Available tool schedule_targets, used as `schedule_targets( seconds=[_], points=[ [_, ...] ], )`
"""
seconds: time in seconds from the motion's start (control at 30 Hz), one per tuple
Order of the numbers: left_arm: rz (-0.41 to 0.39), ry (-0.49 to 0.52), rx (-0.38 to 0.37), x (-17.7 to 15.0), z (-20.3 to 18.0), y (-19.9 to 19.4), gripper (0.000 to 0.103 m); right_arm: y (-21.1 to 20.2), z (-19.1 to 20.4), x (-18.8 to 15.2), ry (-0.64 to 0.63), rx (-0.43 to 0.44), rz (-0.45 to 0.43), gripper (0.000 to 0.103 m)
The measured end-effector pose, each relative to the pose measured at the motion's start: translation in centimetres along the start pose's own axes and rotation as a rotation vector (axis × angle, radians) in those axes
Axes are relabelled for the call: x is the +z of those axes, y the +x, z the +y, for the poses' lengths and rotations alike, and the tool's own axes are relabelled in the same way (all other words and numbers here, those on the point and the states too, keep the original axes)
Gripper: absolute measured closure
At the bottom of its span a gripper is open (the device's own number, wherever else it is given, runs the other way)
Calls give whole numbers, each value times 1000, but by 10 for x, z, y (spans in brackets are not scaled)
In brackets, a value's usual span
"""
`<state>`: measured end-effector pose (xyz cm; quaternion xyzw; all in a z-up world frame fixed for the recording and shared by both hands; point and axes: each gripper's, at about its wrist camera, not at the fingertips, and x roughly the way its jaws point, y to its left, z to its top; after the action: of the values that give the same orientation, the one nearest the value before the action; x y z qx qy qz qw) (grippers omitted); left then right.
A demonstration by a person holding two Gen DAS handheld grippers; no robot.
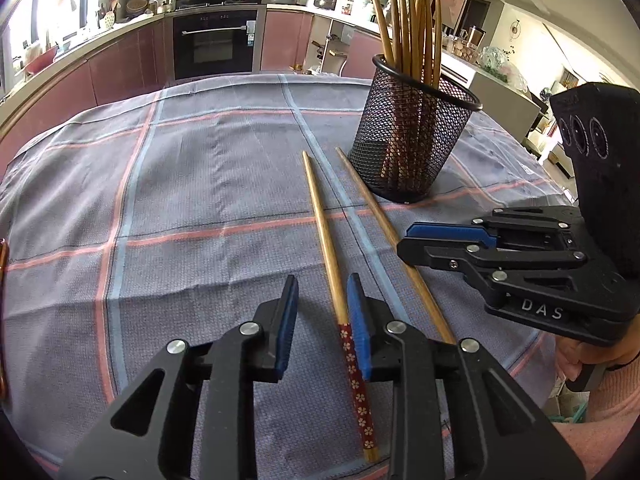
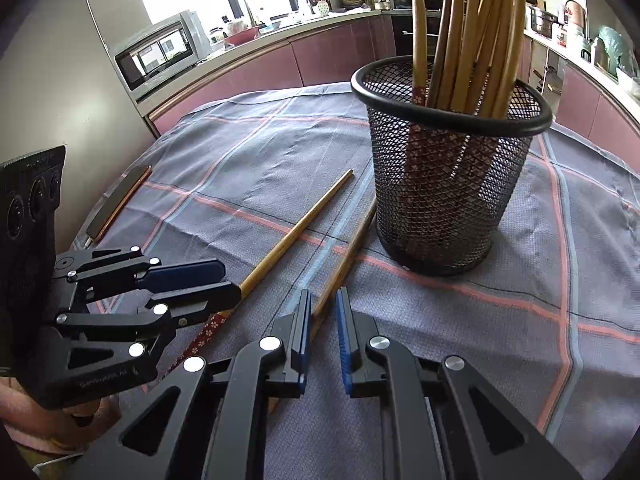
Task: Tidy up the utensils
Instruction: 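Close the left tool on a red-patterned chopstick while the right tool grasps the other, then lift the left tool's chopstick upright toward the mesh cup while the right tool carries its own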
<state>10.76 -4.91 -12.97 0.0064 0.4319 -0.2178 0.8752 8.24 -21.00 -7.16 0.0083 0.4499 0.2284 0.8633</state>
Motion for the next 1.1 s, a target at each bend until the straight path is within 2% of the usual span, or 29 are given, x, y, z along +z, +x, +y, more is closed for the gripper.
schedule_targets(
  seconds=[0.2, 0.37, 0.5, 0.63, 0.87, 1.1],
  points=[
    [0, 13, 8, 17, 0, 12, 76, 10, -2, 6, 11, -8, 1, 85],
    [26, 31, 19, 27, -2, 24, 80, 16, -3, 12, 21, -14, -12, 85],
    [28, 33, 19, 31, -3, 30, 81, 19, -3, 15, 24, -18, -21, 86],
    [28, 24, 21, 31, -3, 32, 93, 19, -6, 15, 43, -6, -27, 91],
    [17, 8, 23, 28, -6, 32, 95, 13, -13, 11, 91, 15, -52, 94],
    [14, 18, 14, 24, -10, 27, 95, -3, -4, 11, 53, 58, -78, 95]
  ],
)
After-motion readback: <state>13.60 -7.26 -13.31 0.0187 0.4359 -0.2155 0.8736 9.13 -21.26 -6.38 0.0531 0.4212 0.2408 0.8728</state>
